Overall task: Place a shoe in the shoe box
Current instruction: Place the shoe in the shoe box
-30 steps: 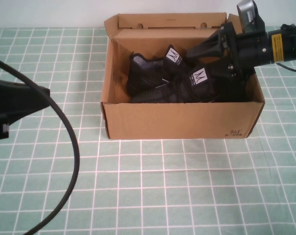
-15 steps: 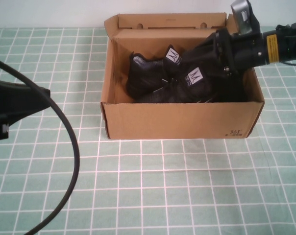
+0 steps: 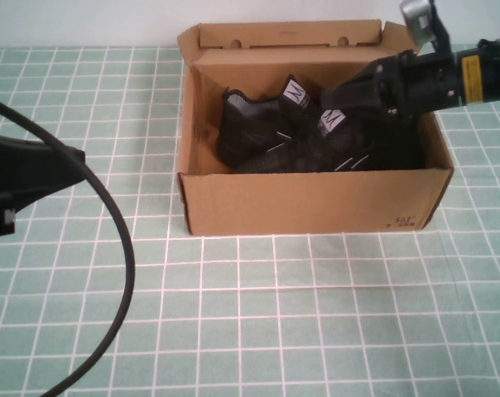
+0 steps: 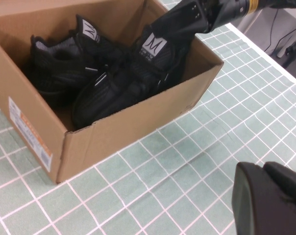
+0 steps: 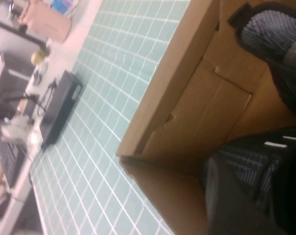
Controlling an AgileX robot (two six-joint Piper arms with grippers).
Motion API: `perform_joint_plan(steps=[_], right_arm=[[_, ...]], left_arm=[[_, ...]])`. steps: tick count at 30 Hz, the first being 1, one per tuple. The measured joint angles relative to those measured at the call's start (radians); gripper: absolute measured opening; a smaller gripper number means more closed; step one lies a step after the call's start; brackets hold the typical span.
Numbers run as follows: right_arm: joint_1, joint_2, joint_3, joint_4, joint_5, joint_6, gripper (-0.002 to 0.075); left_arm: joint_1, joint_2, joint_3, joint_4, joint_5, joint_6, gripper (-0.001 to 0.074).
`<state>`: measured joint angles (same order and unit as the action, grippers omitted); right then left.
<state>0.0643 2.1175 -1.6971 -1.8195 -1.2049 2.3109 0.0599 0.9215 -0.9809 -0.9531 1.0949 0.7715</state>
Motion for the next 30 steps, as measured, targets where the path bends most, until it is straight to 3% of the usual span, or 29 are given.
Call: perform_joint_plan(steps=[5, 18, 24, 30], right_arm=[[-0.012, -0.019, 0.0, 0.0, 0.002, 0.087, 0.019], [0.04, -0.056, 0.0, 0.0, 0.012, 0.193, 0.0181], [0.132, -0.056, 0.0, 0.0, 0.101, 0.029, 0.0181], [0.184, -0.083, 0.0, 0.0, 0.229, -0.321, 0.0179]], left_arm=[[0.0, 0.0, 0.0, 0.0, -0.002, 0.0, -0.0004], [0.0, 0.0, 0.0, -0.003, -0.002, -0.002, -0.0004], [0.0, 0.0, 0.0, -0.007, 0.0, -0.002, -0.0004], [0.0, 0.0, 0.0, -0.007, 0.004, -0.002, -0.0004]])
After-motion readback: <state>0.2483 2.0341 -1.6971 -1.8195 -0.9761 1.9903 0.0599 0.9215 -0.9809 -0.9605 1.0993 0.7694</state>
